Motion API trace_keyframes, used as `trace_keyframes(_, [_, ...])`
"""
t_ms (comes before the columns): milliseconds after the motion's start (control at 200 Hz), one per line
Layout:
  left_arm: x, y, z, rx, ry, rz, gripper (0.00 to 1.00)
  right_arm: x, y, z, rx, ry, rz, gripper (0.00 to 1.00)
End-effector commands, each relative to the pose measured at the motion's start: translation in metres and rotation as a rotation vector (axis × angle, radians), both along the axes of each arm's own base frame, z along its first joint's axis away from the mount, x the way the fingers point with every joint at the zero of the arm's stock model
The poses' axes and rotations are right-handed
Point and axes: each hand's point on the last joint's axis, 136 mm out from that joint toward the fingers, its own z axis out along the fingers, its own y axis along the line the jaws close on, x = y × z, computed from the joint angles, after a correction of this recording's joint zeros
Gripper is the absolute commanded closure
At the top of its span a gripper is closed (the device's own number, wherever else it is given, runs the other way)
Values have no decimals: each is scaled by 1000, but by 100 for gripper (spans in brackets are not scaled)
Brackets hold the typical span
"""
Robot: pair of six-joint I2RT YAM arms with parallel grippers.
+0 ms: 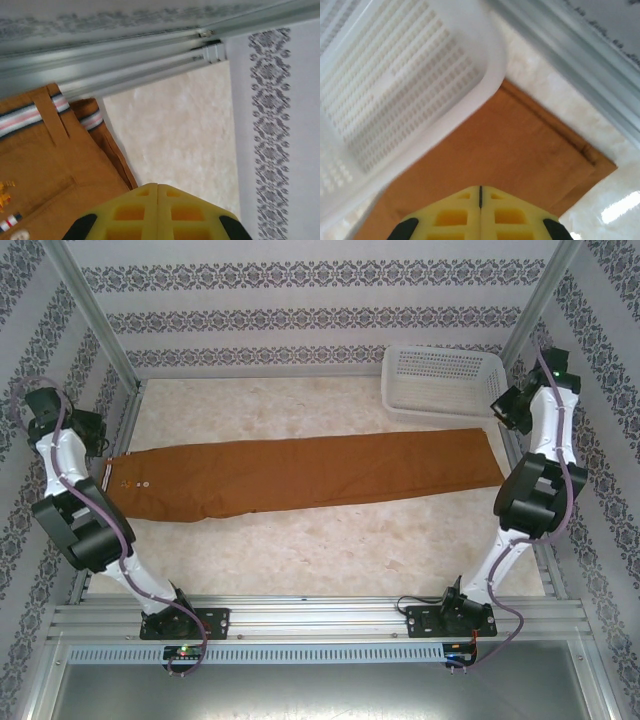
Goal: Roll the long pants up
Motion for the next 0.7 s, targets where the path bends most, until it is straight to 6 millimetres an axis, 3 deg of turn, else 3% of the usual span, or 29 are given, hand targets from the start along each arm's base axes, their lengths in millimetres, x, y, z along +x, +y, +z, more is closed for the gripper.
trace_keyframes(0, [1,-42,15,96,-30,-102,100,1,45,-7,24,-16,120,100])
trace_keyframes(200, [-1,-107,-62,33,93,-213,100,-8,111,-73,66,134,263,100])
trace_keyframes(340, [-9,-125,-105,1,195,-262,100,-20,125,-109,29,250,334,100])
trace_keyframes(475, [-14,-129,-119,-3,232,-294,100,-35,122,-131,13,341,360,100])
trace_keyframes(694, [-17,-133,-121,5,276,-372,100,-68,108,-150,-62,456,346,100])
